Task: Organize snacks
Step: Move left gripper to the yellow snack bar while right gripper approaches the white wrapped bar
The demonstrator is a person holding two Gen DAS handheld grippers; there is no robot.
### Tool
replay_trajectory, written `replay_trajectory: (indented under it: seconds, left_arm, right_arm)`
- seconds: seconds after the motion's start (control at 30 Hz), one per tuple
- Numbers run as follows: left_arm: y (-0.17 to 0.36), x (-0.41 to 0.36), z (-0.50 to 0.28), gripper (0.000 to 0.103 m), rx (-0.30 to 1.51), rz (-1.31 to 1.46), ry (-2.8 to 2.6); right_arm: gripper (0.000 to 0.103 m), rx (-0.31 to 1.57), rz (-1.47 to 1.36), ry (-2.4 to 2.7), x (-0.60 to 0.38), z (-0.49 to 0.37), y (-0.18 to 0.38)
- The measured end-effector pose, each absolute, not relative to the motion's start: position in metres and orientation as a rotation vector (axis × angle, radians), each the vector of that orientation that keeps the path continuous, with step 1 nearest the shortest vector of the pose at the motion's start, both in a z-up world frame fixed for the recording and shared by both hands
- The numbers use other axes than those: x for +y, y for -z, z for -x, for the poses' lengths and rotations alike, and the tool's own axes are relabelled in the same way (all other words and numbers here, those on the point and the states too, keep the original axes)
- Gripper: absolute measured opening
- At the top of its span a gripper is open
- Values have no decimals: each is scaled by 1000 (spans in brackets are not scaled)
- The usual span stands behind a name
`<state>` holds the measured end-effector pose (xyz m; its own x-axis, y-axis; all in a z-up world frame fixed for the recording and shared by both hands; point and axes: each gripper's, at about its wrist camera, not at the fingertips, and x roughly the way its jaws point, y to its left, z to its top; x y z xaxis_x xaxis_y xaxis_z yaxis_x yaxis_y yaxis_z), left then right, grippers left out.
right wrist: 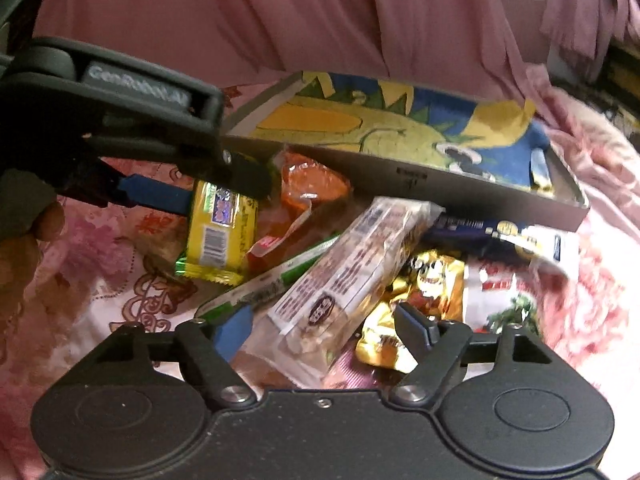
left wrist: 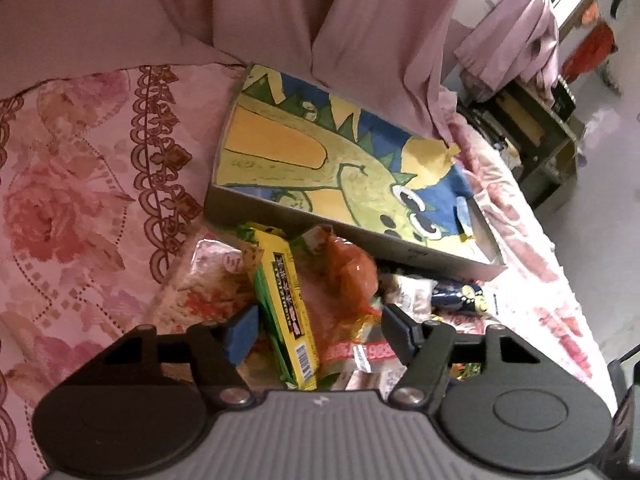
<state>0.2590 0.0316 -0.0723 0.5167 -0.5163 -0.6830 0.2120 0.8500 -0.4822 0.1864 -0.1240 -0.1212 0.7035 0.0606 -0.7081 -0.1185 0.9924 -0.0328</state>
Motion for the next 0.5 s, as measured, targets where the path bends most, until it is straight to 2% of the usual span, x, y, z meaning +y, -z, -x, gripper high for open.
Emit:
replay_trajectory:
  seconds: [0.17, 0.27, 0.33, 0.5]
  left_arm:
    - [74, 31, -259, 60, 926, 378, 450]
    - [77, 33, -259, 51, 931, 397, 450]
    - [82, 33, -261, 44, 944, 411, 440]
    - [93, 35, -266, 32, 979, 436, 400]
  right_arm:
    - [78, 782, 68, -93, -125, -184, 121]
    - [72, 774, 76, -83, -125, -182, 120]
    - [63, 763, 87, -65, -124, -181, 119]
    - [60, 748, 107, -44, -121, -178, 120]
